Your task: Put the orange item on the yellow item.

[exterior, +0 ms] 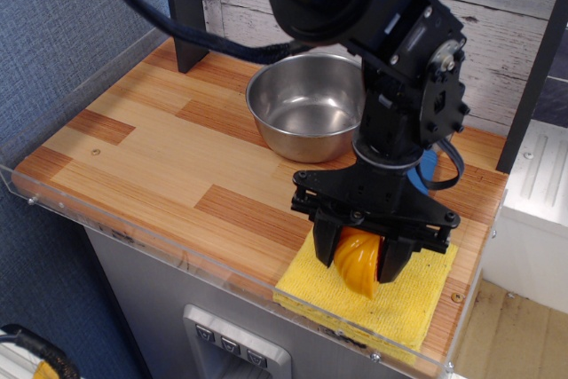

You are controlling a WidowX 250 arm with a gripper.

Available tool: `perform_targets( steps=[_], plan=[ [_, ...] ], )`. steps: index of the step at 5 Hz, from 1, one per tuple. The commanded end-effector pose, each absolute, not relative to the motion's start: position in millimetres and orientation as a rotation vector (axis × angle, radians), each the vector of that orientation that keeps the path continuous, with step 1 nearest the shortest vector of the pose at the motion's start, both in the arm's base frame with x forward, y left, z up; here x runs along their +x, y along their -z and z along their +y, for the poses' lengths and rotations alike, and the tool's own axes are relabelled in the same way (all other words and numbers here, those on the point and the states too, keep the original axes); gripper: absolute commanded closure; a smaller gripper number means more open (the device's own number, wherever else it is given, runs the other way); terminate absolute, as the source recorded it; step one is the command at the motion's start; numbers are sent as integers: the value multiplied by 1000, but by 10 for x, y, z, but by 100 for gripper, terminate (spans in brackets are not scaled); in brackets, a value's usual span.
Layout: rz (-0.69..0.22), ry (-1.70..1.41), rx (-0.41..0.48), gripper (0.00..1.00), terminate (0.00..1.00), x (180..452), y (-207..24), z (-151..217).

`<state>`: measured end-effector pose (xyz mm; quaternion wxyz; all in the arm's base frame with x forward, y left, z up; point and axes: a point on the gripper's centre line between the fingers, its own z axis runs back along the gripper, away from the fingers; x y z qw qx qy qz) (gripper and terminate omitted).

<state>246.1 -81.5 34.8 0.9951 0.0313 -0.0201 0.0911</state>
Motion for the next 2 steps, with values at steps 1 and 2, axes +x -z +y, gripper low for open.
perform_targets(
  steps=[1,2],
  plan=[
    [-61,-181,49,0,0,2540,-413,-831],
    [-81,-178,35,0,0,2562,-505,-772]
  ],
)
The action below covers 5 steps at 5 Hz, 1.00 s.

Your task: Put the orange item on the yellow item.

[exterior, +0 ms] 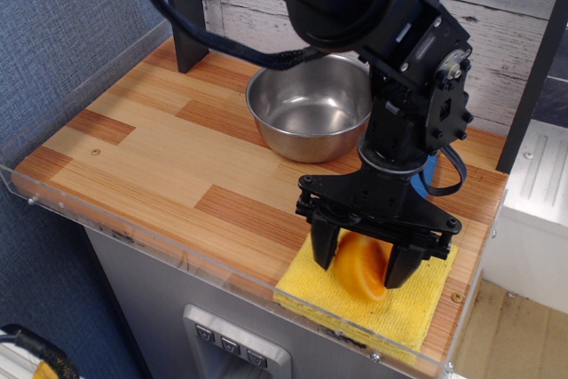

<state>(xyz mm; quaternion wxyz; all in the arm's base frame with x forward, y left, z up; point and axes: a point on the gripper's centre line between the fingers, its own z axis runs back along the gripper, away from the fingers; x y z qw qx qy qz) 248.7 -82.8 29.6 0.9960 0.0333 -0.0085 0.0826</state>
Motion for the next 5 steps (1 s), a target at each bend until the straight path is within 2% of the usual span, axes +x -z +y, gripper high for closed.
perform_targets(
  steps=[1,2,3,4,5],
  plan=[
    [-128,-204,1,0,0,2651,-748,-651],
    [-208,-265,-49,0,0,2811,-1189,-452],
    [-236,-345,-67,0,0,2967,-1549,-109],
    [-165,-373,-3,0,0,3128,-1535,167],
    [-156,-363,17,0,0,3197,-1461,323]
  ],
)
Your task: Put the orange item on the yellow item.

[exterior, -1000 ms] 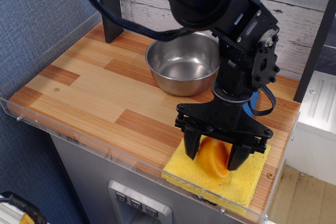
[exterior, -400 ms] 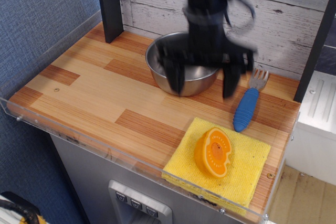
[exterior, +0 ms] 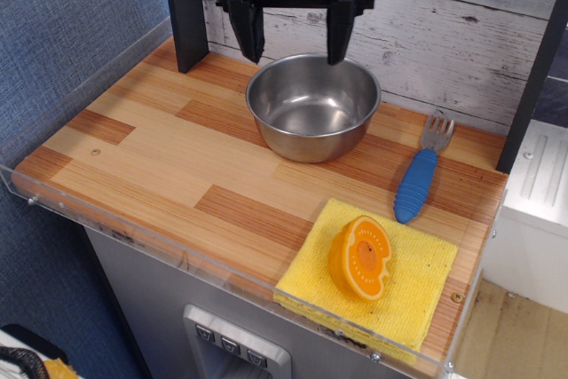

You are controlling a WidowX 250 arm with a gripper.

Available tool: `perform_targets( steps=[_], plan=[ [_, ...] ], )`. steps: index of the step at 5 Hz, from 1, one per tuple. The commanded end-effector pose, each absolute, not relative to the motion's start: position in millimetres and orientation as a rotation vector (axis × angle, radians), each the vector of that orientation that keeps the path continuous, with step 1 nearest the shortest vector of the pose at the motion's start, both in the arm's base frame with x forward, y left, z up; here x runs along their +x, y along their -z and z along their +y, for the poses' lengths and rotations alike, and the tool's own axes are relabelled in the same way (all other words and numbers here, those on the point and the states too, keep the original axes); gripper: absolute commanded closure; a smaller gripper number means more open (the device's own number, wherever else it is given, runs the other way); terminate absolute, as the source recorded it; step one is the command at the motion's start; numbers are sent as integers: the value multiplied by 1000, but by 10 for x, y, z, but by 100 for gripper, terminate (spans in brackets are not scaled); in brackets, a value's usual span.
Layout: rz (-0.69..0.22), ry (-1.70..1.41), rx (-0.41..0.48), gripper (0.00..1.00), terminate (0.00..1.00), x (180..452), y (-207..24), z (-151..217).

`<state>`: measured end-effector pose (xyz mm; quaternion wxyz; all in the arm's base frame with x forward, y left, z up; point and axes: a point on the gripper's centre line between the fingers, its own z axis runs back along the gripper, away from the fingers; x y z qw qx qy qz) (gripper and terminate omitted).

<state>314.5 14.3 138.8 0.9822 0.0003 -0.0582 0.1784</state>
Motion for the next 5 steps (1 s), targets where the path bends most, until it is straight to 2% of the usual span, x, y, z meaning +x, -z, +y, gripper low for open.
perform_targets(
  steps=[1,4,5],
  plan=[
    [-146,-198,23,0,0,3274,-1415,336],
    [-144,-55,43,0,0,3318,-1350,280],
    [-144,-55,43,0,100,3318,-1350,280]
  ],
)
